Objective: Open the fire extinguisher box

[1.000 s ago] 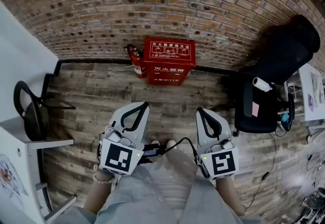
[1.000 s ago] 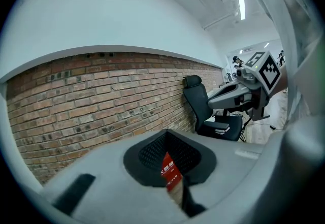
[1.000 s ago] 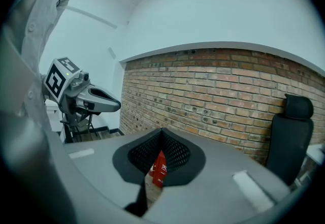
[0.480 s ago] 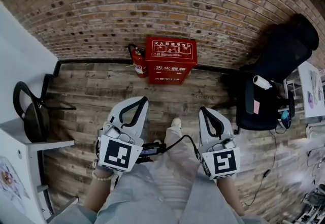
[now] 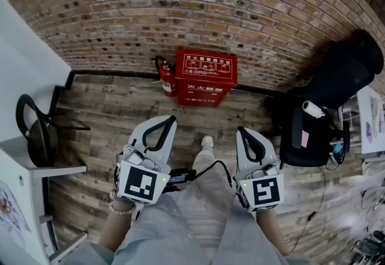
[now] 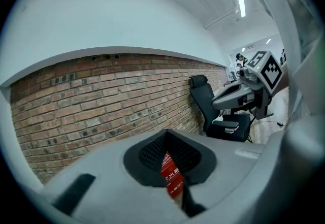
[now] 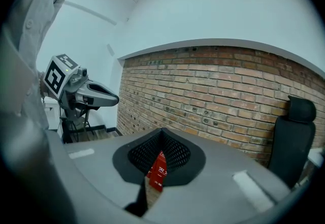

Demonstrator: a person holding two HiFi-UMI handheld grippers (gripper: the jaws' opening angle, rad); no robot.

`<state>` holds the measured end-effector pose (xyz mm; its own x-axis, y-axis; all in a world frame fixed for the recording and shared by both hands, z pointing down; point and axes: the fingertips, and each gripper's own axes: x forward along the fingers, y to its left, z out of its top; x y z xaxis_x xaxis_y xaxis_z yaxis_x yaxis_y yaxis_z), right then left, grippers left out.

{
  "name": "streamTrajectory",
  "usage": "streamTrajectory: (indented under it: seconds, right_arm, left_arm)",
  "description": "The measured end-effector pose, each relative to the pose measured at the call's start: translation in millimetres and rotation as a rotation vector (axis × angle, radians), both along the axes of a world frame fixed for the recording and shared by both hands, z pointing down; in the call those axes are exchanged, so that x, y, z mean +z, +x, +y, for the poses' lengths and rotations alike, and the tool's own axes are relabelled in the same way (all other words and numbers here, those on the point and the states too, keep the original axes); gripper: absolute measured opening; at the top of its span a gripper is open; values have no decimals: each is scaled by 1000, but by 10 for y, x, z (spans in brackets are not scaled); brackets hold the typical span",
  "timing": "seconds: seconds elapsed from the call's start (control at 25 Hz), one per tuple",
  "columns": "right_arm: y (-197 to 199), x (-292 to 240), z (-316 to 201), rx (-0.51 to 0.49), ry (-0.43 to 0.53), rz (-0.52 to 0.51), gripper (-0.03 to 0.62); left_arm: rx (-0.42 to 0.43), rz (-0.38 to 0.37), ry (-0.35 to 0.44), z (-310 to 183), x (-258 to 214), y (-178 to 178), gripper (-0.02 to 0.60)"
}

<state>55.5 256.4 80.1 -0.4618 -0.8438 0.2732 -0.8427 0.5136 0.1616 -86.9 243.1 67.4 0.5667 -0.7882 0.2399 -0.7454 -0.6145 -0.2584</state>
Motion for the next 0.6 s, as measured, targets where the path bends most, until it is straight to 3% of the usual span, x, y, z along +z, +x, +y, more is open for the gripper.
streamTrajectory:
  seconds: [0.6]
  right_arm:
    - [341,207,-1151,-103,-60,-24,8]
  left_arm:
    - [-107,-16,-33,-1006,109,312,-2]
